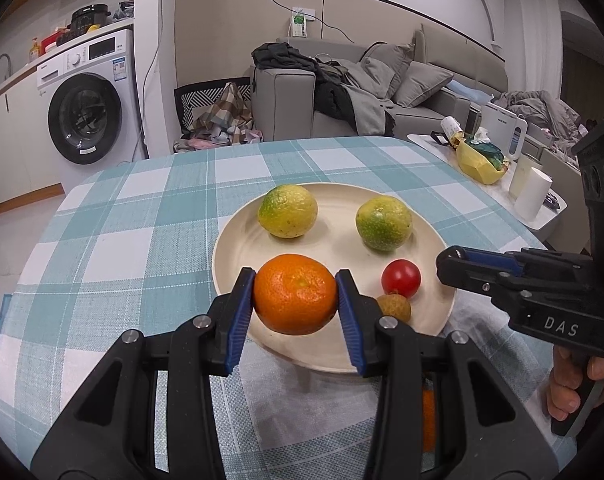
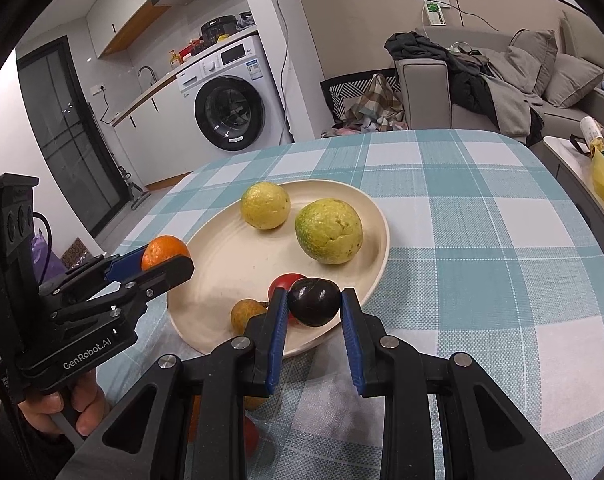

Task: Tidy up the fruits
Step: 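Lower the orange and plum onto the plate and open both tools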

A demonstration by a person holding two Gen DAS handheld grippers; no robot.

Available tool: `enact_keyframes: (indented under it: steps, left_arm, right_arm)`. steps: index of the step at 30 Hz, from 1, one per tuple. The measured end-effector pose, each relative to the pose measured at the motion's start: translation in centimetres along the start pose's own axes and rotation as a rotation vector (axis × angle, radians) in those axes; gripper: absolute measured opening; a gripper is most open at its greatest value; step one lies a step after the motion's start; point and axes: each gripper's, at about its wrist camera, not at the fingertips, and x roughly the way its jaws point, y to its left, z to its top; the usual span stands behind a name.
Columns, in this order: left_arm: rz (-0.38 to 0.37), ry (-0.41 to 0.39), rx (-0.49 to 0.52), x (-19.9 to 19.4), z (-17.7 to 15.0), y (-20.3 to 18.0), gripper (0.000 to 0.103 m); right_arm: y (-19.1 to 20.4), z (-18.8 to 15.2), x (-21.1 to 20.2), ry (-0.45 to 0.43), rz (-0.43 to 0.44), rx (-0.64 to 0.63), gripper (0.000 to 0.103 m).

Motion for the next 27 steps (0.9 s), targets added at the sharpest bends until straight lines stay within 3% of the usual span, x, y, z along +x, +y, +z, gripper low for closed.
enact_keyframes:
  steps: [9,15,20,22,24,27]
  left_arm:
    - [-0.004,0.013,-0.006,0.3,0.1,0.2,0.038]
    - [0.000,0.013,-0.010,0.4,0.1,0.2,0.038]
    - [0.002,0.000,-0.009,0.2,0.1,0.2,0.038]
    - [0.005,-0.004,-0.008,0.1,0.1,0.1,0.044]
    - [0.010,-0.012,-0.013,-0.1,0.0,0.3,0.059]
    - [0.005,-0.032,-0.020,-0.6,0.0,0.4,0.066]
  right_arm:
    - [0.3,-0.1,0.1,0.009,0.015,-0.011,0.029]
    - [0.1,-0.2,-0.1,-0.005,0.003,-0.002,0.043]
    - [0.2,-0.2,-0.6,-0.028,-0.004,-0.005,0.063]
    - [0.2,-0.2,-0.8,-0.036,-0.008,-0.006,0.071]
    - [0.1,-0.2,-0.9,-0.044,-0.007,-0.006,0.076]
    - [0.1,-0.1,-1.0,-0.048,-0.015,-0.009,0.084]
